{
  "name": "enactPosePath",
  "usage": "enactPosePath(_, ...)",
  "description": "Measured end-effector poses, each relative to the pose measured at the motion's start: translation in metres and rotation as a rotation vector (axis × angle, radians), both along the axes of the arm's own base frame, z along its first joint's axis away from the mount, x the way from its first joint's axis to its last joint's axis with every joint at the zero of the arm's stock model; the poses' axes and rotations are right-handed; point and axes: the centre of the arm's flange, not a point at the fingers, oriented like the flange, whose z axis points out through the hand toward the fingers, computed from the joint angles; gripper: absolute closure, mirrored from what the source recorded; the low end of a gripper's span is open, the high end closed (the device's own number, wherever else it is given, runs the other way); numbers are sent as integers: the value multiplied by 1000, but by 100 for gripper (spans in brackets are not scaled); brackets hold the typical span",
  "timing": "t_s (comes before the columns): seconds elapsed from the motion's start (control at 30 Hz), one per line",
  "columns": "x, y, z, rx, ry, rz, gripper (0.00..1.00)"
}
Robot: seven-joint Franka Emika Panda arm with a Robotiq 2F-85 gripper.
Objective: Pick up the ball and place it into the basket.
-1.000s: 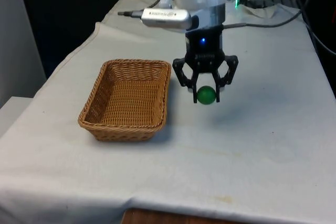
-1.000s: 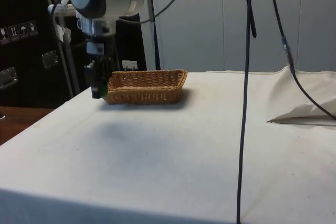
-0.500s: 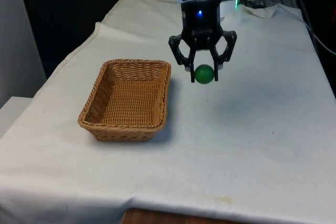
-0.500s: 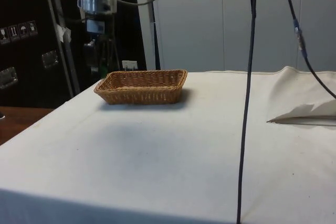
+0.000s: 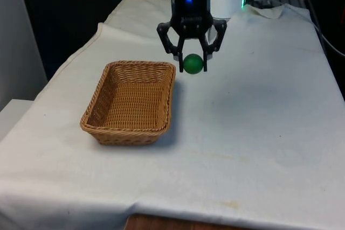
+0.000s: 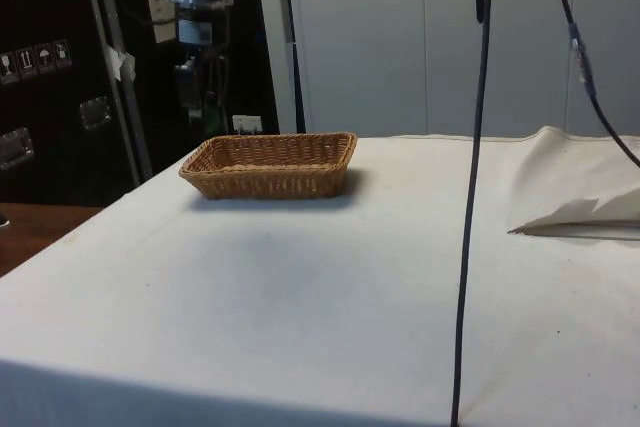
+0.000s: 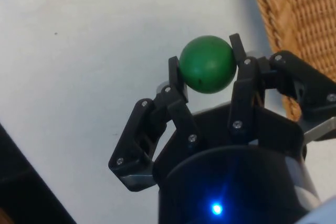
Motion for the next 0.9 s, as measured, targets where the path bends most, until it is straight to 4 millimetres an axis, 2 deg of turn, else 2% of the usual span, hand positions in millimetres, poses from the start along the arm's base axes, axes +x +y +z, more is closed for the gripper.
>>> enactPosePath(0.2, -3, -13, 3, -27, 4, -2, 100)
enactPosePath(0.4, -11, -34, -2, -49, 15, -3, 100)
enactPosePath(0.47, -16, -44, -7, -60, 17, -6, 100)
enactPosePath(0.9, -25, -76, -44, -87, 7, -32, 100)
